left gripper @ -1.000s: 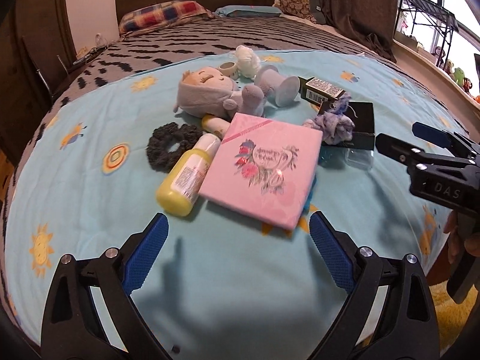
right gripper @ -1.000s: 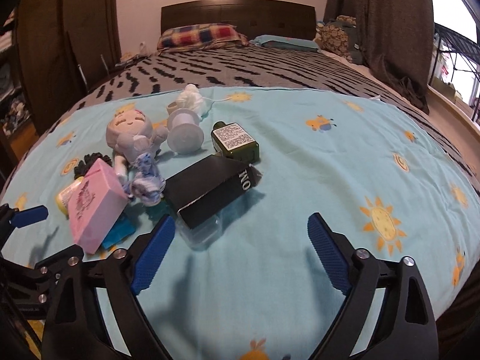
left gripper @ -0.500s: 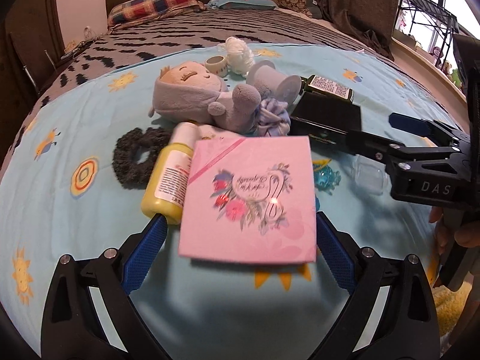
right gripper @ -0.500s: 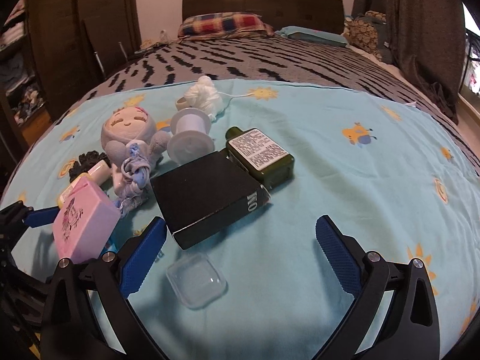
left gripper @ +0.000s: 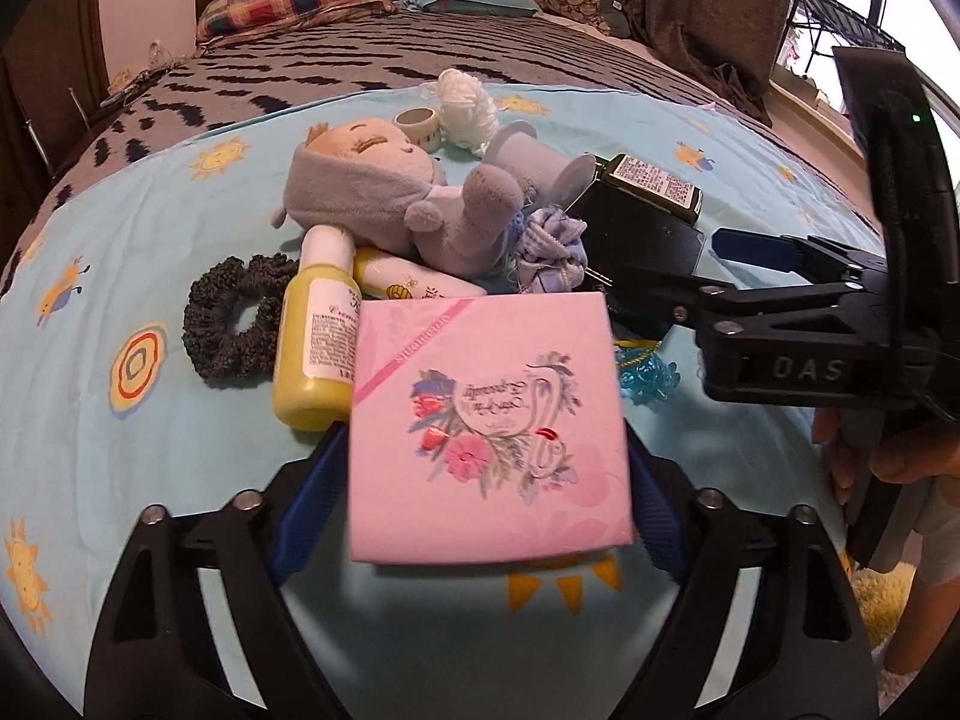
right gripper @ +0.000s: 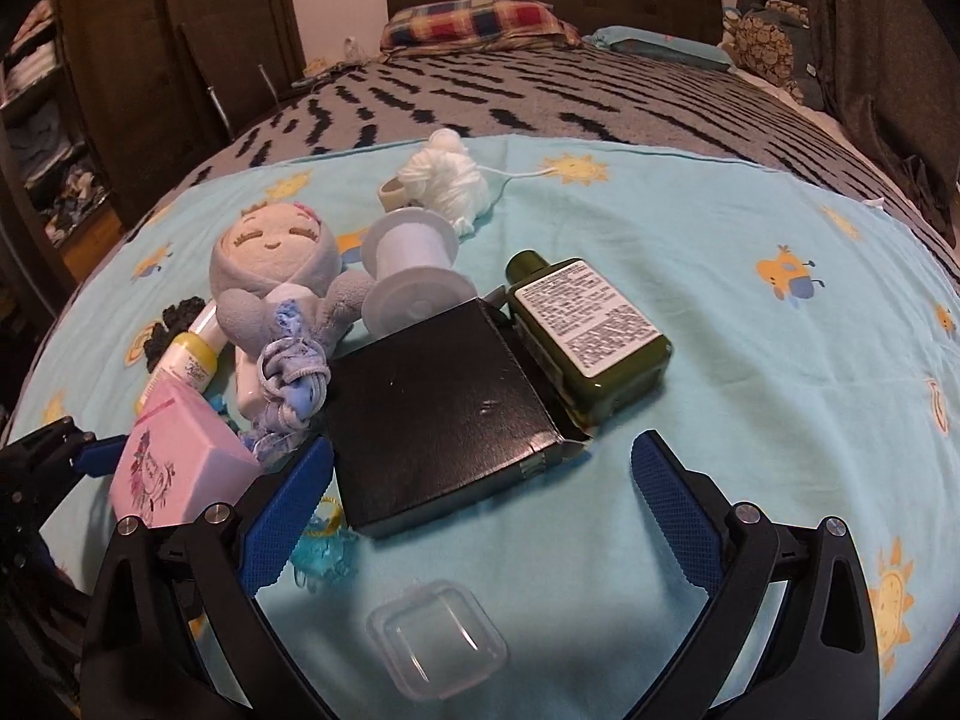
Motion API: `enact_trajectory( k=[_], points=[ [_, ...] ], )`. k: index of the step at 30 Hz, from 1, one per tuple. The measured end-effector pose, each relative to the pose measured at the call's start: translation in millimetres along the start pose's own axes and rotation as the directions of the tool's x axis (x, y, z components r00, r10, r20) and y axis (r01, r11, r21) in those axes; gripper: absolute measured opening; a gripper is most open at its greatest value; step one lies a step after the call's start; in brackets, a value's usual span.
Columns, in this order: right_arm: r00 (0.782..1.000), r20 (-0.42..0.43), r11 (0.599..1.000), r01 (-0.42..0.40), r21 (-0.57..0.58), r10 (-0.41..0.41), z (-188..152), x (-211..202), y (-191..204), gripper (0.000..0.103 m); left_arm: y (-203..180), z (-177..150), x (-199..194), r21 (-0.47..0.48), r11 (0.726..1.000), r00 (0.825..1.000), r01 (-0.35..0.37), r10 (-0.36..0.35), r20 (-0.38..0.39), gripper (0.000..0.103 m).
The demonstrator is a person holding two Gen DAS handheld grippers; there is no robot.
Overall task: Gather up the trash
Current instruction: 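Grasp the pink box with the left tool while the right tool grasps the black box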
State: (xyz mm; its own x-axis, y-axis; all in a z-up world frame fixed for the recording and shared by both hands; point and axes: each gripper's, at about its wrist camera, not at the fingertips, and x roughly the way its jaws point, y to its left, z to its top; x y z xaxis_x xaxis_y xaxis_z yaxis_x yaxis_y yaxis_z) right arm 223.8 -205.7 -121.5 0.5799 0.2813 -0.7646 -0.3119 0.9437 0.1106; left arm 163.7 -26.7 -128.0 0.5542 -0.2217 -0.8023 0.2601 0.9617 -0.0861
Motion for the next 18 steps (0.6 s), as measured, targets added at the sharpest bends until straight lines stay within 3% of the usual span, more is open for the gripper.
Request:
enact_trajectory(
  k=[6, 9, 13, 18],
  points=[
    [0.999, -0.034, 0.999, 0.039, -0.029, -0.04, -2, 10, 6, 0.099, 6, -3, -2, -0.016, 1.0, 1.0, 0.003, -0.003, -0.003, 0.076],
    [0.999, -0.023, 0.999, 0.03, -0.012, -0.03, -1, 7, 5, 0.082, 5, -2, 0, -0.015, 1.0, 1.0, 0.003, -0.003, -0.007, 0.078],
    [1.0, 0.01, 1.0, 0.024, 0.0, -0.024, 0, -2, 1, 0.08, 2, -1, 3, -0.016, 1.0, 1.0, 0.005, -0.005, -0.01, 0.08],
    [0.997, 0.078, 1.0, 0.007, 0.021, -0.009, 3, -25, -4, 0.079, 0, 3, -2, -0.023, 1.0, 1.0, 0.008, -0.008, 0.004, 0.075]
  ],
)
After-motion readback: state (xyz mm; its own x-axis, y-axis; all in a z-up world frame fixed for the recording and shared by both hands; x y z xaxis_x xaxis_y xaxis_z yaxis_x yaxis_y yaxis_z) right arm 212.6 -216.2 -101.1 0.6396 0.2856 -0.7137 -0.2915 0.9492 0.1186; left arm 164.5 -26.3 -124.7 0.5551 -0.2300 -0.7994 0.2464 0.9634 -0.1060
